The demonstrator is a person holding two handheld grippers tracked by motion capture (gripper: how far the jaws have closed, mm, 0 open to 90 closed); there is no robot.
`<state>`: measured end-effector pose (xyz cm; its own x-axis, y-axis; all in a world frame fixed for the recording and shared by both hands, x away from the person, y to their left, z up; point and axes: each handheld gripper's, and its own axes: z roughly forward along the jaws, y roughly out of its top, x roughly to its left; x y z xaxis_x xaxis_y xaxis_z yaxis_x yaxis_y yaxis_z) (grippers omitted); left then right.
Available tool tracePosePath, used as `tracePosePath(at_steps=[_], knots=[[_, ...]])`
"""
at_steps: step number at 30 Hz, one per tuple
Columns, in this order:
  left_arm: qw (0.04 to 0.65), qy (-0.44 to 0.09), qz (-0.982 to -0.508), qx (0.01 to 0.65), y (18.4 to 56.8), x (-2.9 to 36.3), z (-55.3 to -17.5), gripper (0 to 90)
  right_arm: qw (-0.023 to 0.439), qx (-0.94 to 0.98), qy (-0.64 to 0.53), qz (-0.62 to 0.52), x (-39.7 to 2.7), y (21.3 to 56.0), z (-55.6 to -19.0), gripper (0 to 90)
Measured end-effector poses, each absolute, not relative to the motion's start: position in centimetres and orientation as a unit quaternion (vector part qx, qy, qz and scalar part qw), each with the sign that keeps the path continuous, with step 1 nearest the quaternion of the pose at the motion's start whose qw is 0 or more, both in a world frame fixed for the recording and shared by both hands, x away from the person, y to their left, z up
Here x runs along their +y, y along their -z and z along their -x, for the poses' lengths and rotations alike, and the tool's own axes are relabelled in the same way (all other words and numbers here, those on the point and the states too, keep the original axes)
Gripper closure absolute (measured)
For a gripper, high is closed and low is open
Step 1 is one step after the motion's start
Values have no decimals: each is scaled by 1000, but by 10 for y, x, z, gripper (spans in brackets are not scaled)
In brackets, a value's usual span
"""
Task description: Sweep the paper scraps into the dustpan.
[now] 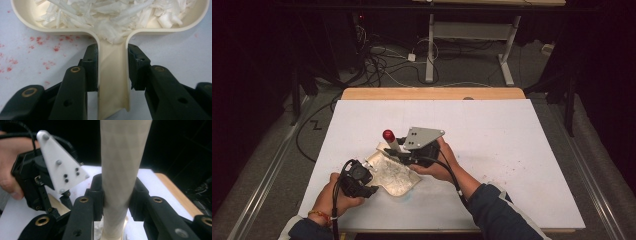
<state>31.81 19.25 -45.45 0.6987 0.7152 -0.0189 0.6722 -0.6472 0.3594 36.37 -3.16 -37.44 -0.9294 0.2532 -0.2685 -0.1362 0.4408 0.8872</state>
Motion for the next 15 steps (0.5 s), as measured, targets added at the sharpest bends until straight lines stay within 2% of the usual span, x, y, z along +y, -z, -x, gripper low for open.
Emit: tracePosePath(at_steps=[3, 9, 15], knots=[[172, -62, -905, 384, 456, 195, -316, 628, 182, 818, -543, -61, -45, 370, -367, 701], [167, -63, -907, 383, 458, 198, -311, 628, 210, 796, -559, -104, -69, 363, -365, 701], [158, -63, -909, 380, 458, 197, -309, 628, 226, 810, -521, -148, -96, 362, -355, 701]])
